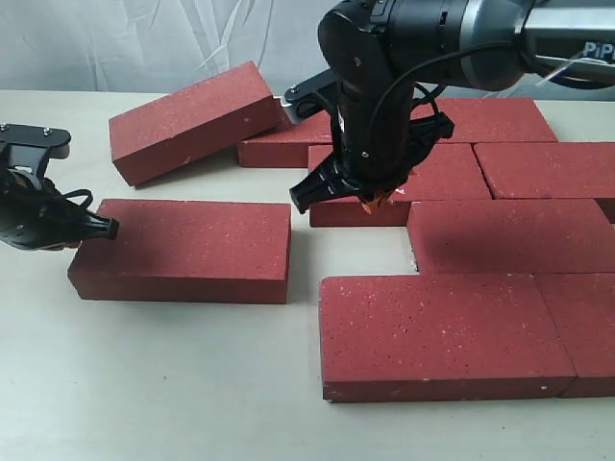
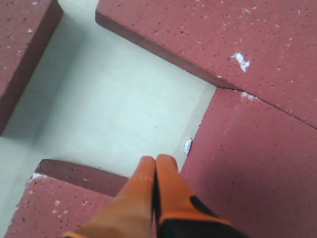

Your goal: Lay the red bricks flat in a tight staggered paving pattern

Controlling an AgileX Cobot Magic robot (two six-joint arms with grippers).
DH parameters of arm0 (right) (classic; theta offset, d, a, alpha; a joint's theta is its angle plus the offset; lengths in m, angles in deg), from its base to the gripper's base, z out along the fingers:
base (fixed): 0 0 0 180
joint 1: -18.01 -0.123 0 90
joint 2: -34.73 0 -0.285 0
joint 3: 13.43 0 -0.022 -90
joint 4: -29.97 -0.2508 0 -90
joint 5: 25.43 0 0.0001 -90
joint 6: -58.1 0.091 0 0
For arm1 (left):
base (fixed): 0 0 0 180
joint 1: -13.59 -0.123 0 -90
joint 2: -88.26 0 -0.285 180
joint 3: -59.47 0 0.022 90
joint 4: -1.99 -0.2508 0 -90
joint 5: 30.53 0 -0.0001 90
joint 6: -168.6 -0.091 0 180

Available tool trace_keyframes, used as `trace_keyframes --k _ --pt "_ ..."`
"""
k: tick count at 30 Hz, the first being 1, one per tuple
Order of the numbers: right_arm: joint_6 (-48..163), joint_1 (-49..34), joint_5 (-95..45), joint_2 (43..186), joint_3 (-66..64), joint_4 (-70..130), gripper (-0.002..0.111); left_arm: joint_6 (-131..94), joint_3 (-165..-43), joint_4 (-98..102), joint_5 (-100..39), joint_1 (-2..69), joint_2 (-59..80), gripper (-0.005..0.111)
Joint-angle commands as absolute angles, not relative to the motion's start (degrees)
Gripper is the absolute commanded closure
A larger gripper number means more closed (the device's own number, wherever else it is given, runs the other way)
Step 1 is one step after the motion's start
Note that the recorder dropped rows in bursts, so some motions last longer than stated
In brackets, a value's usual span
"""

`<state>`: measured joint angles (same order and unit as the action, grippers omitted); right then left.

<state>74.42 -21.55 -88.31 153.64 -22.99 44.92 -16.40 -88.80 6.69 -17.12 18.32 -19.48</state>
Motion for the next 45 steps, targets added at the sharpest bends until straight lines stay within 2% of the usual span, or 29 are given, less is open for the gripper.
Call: trace_keyframes --k 1,8,18,29,45 --pt "74.8 -21.3 -87.7 153.1 -23.3 44.4 0.109 -16.2 -88.5 8.2 -16.4 20.2 -19.5 0.107" --pt "74.9 -21.3 -86.9 153.1 -23.3 43.4 0.109 -16.2 -88.5 10.0 -16.6 24.5 -19.5 0.107" --pt "74.9 -21.3 -86.4 153.1 -23.3 41.9 0.109 -16.2 -88.5 9.3 -16.8 24.6 -19.5 0.107" --pt "79.1 -21.3 -80.9 158.0 -23.3 42.9 0.109 -14.3 -88.5 7.9 -15.0 18.3 -19.5 0.107" --pt "77.0 -21.4 -74.4 164.3 -23.3 34.6 0.109 -14.3 -88.5 9.6 -16.6 18.3 -19.5 0.107"
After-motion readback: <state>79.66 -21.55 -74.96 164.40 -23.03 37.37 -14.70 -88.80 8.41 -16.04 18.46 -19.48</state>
